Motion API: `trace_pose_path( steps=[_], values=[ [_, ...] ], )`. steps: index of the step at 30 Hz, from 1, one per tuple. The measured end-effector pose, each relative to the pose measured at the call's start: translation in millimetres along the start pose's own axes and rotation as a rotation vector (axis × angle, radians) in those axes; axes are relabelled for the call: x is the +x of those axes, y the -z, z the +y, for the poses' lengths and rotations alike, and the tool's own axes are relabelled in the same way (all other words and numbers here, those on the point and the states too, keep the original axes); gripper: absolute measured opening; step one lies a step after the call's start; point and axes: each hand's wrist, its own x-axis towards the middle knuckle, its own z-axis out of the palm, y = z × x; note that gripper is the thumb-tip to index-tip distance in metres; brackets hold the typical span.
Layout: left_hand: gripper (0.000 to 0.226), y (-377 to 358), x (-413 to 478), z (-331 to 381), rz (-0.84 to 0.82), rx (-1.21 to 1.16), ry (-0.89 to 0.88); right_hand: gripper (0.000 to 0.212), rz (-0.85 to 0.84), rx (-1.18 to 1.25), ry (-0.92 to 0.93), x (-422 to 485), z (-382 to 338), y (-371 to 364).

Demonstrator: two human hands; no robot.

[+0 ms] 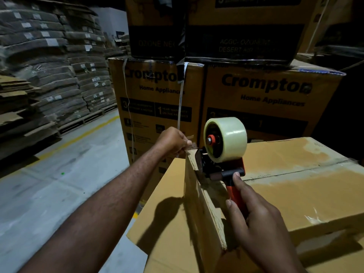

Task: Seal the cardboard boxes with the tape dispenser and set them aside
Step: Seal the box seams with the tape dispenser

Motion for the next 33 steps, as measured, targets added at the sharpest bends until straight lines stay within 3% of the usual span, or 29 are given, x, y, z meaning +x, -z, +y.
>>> trace_pose_path(
  steps=[11, 15, 22, 28, 33],
  values=[
    [0.019, -14, 11, -25, -0.008, -0.243, 0.136, 0.089, -0.012, -0.196, 0.173, -1, -15, -21],
    [0.031, -27, 15, -30, 0.044, -0.29, 0.187, 0.077, 0.025, -0.204, 0.199, -3, -21, -22],
    [0.012, -36, 11, -44, 0.055, -0.558, 0.246, 0.072, 0.067, -0.205, 0.14, -4, -26, -27],
    [0.01, -41, 10, -48, -0.052, -0.726, 0.326, 0.082, 0.009, -0.219, 0.062, -3, -29, -26],
    [0.037, -39, 15, -47, -0.193, -0.607, 0.457, 0.082, 0.007, -0.212, 0.044, -2, -32, -26]
  ],
)
